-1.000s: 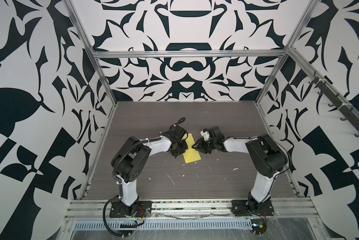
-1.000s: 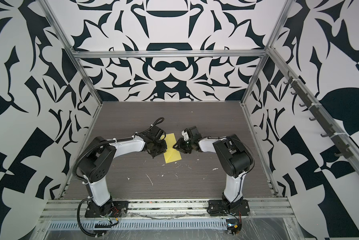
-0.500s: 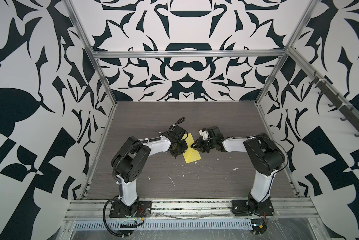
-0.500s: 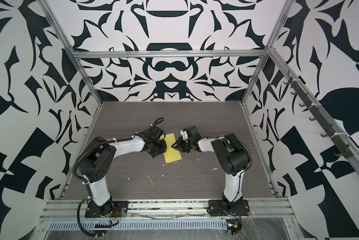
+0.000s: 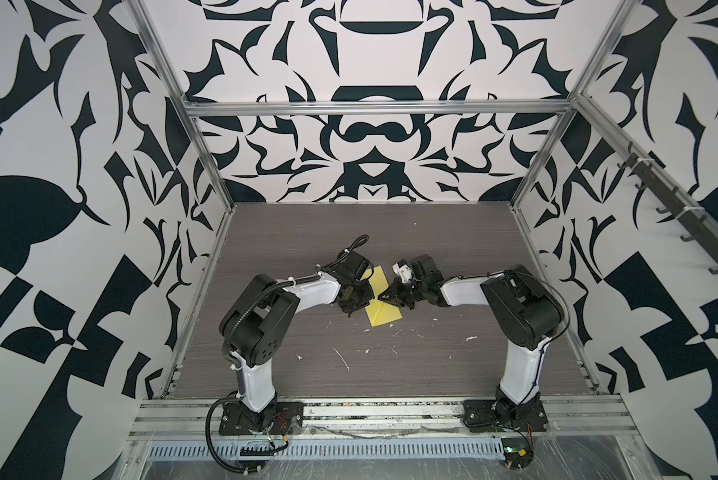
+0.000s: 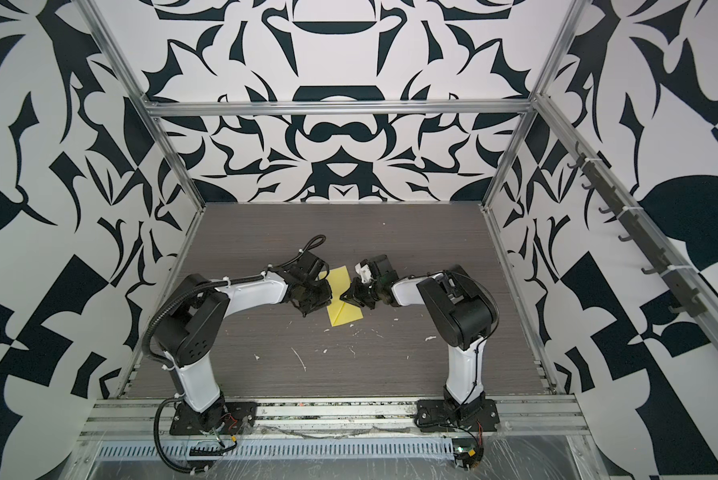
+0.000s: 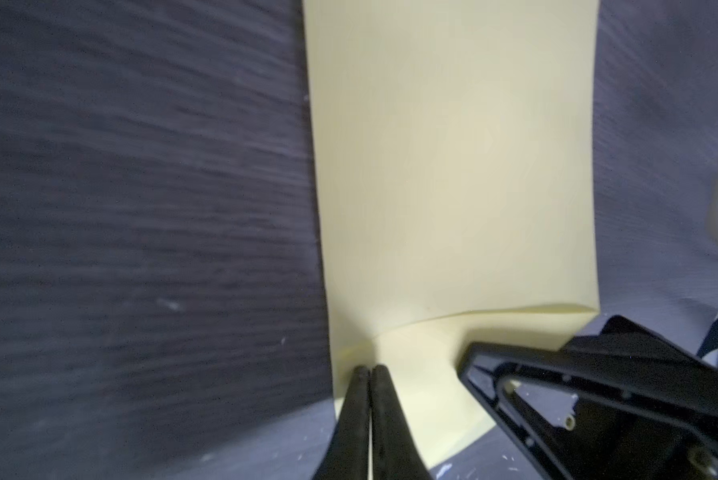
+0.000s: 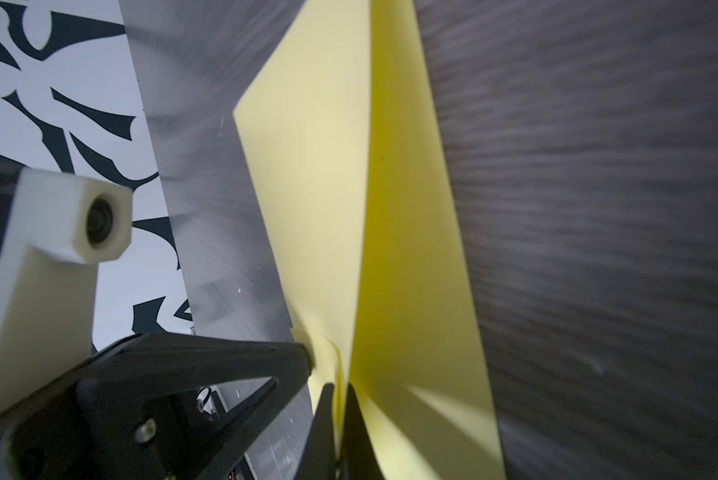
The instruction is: Fold a paper plane with a square sheet of paper (pick it up from the middle)
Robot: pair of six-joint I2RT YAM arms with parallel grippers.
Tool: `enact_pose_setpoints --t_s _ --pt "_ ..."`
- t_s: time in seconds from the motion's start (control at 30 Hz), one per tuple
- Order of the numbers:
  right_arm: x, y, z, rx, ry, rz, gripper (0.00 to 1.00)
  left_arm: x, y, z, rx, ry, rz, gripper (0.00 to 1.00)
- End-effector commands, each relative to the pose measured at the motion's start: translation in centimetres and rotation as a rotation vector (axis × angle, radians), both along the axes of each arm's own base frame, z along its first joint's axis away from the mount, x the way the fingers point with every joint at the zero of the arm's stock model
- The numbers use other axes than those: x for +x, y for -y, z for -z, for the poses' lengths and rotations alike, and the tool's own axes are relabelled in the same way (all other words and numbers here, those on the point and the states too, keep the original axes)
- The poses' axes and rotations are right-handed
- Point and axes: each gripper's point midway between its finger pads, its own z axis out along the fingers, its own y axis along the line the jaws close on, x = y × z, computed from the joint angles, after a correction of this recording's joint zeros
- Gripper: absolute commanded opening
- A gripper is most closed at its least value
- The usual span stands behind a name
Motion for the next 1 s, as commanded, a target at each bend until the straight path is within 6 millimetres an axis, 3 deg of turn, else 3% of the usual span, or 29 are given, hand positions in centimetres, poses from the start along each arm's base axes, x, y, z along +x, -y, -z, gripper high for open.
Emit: enact_pose_setpoints --t_s 0.0,0.1,0.23,0.33,0.47,0.6,0.77,0.87,0.97 --pt "1.2 -0.7 -4.4 0.073 0.14 -0.001 0.0 1.1 -0.9 -4.7 -0.096 0.093 -0.02 0.17" --pt "1.9 -0.6 -7.7 0.131 0.225 0.017 0.0 1.6 -2.0 -8.2 -0.215 0.163 -0.05 0.27" --pt "2.5 -0.3 -12.2 0.207 0.309 0.039 0.0 1.7 -3.3 -12.1 -0.406 0.25 -0.099 0.5" --pt "2.5 -0.3 -15.0 0.256 0.34 0.042 0.0 1.3 -3.1 -14.8 -0.537 0.33 -0.08 0.68" --pt "2.4 -0.8 -19.0 0.361 0.371 0.03 0.0 0.8 -2.0 -17.0 -0.668 0.356 -0.043 0.79" --pt "2.2 -1.2 -21.6 0.455 0.375 0.02 0.0 0.9 -0.9 -18.5 -0.773 0.358 -0.014 0.83" --pt "2.1 -1.6 -23.1 0.531 0.359 0.015 0.0 1.2 0.1 -19.6 -0.86 0.352 0.012 0.83" --pt "2.1 -1.6 -23.0 0.546 0.345 0.011 0.0 1.3 0.3 -19.9 -0.876 0.351 0.022 0.78" --pt "2.2 -1.6 -22.6 0.548 0.332 0.014 0.0 1.4 0.4 -20.1 -0.882 0.353 0.019 0.62"
